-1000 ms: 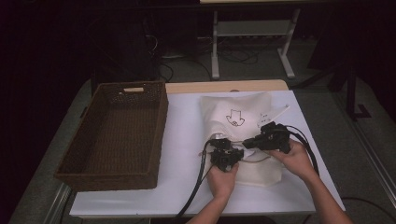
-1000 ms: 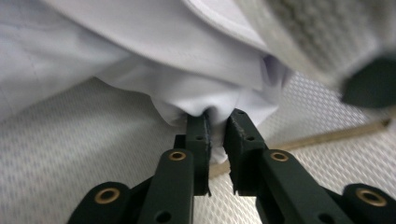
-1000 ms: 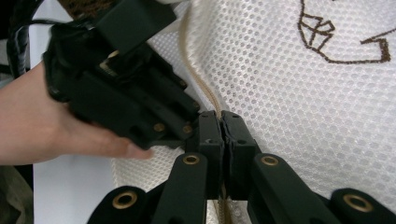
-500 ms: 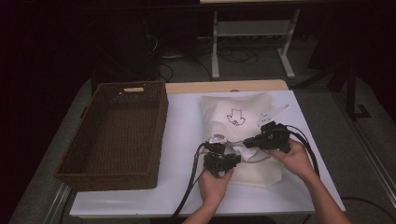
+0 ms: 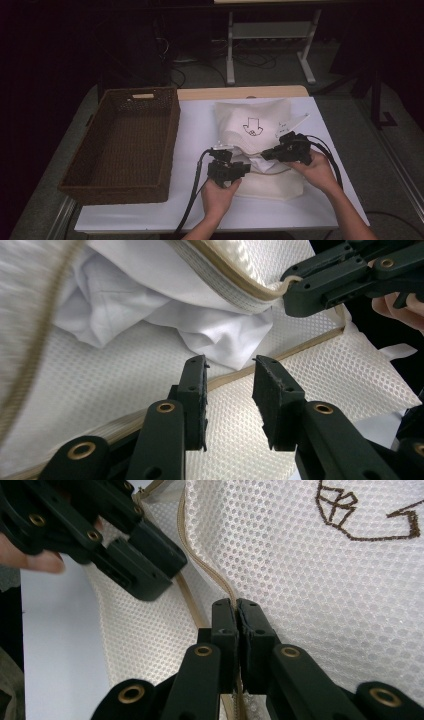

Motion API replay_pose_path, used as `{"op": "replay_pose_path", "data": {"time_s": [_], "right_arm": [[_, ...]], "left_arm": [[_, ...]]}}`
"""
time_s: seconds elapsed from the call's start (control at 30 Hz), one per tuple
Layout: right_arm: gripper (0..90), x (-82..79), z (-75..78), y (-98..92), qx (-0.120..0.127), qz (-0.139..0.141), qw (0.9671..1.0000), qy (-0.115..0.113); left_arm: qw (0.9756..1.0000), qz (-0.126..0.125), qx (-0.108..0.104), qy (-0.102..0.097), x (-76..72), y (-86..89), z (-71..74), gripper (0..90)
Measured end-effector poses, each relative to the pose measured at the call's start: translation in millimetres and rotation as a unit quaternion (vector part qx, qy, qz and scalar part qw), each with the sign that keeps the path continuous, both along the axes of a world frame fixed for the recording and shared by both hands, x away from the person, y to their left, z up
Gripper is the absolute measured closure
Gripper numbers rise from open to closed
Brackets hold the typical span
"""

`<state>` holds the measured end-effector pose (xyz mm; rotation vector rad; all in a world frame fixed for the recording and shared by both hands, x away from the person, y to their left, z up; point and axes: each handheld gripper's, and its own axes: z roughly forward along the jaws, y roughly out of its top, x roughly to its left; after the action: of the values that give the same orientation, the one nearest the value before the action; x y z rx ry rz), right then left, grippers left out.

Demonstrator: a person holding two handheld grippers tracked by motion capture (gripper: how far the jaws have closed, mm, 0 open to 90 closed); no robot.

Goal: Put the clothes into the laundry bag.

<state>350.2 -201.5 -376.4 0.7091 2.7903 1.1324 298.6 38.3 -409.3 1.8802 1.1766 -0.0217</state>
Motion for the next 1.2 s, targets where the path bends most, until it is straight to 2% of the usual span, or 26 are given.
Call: {"op": "replay_pose_path", "data": {"time_s": [0.13, 0.33, 0.43, 0.57, 0.87, 0.97, 1.2], "right_arm": [[85.0, -1.4, 1.4, -1.6, 0.0, 0.001, 1.0, 0.001], [84.3, -3.8, -0.4, -0.4, -0.014, 0.003, 0.9999, 0.001], [83.4, -4.9, -2.1, -1.4, -0.011, 0.001, 0.9999, -0.001], [79.3, -5.0, -6.8, -4.4, -0.007, -0.001, 0.9999, 0.009], [69.4, -5.2, -3.7, -9.5, 0.006, -0.01, 0.9999, 0.009], [67.8, -4.9, -3.0, -11.7, 0.013, -0.012, 0.9998, 0.009], [64.2, -6.5, 0.0, -15.4, 0.016, -0.019, 0.9997, 0.007]], "left_arm": [[1.0, -0.003, 0.003, -0.003, -1.4, 4.8, 3.1, 64.7], [1.0, -0.008, -0.001, 0.002, -3.7, 11.3, 7.6, 63.3], [0.9999, -0.01, 0.0, 0.003, -4.0, 13.8, 9.1, 62.3], [0.9999, -0.013, 0.002, 0.004, -3.6, 18.1, 11.6, 60.4], [0.9998, -0.018, 0.009, -0.001, -2.7, 23.0, 16.6, 57.8], [0.9996, -0.025, 0.016, -0.002, -3.3, 22.3, 16.6, 56.6], [0.9995, -0.026, 0.016, -0.006, -4.4, 27.8, 17.9, 54.6]]}}
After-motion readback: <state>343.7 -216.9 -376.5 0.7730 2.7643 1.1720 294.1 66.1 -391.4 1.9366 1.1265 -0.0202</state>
